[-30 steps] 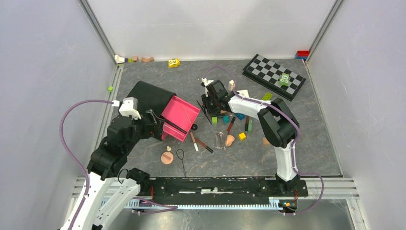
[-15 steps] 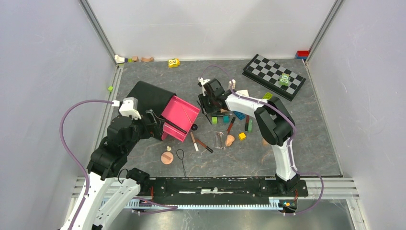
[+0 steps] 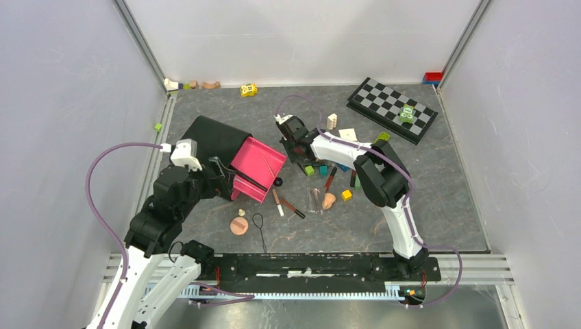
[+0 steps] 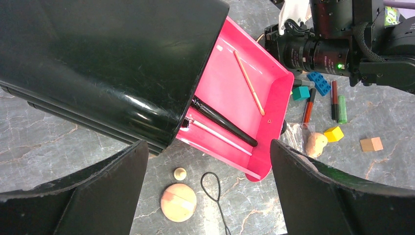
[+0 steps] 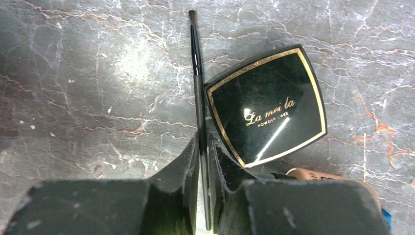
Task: Organize the makeup
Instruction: Pick up the makeup brush from the center of the board.
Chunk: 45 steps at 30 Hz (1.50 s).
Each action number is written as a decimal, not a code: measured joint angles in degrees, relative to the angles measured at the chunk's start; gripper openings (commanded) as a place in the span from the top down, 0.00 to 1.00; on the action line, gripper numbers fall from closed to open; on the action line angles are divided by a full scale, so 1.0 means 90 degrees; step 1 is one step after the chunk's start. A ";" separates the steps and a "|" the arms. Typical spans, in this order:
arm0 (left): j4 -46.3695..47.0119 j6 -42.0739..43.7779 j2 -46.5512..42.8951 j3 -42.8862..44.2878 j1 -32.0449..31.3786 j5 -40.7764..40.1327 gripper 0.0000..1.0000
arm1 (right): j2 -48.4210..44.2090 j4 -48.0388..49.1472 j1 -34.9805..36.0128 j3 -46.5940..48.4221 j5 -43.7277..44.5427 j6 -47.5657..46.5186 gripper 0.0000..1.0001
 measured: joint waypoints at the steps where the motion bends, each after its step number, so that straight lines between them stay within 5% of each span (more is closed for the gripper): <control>1: 0.0000 0.0000 0.0000 0.0000 0.0000 0.0000 0.00 | 0.0005 -0.0034 0.0015 0.0019 0.0087 -0.0007 0.86; 8: 0.0000 -0.0002 0.0000 0.0000 0.0000 0.0000 0.00 | -0.0002 -0.0022 0.0012 -0.0010 0.0209 -0.0024 1.00; 25: 0.0000 0.0000 0.0000 0.0000 0.0000 0.0000 0.00 | -0.1168 0.0857 -0.0483 -0.1137 -0.1430 0.0238 1.00; 39: 0.0000 0.0000 -0.0002 0.0000 0.0000 0.0000 0.00 | -0.2210 0.0602 -0.0525 -0.1151 -0.0855 0.0197 1.00; 45: 0.0000 0.0000 -0.0005 0.0000 0.0000 0.0000 0.00 | -0.2249 0.0068 -0.0534 -0.0432 -0.1627 0.0216 1.00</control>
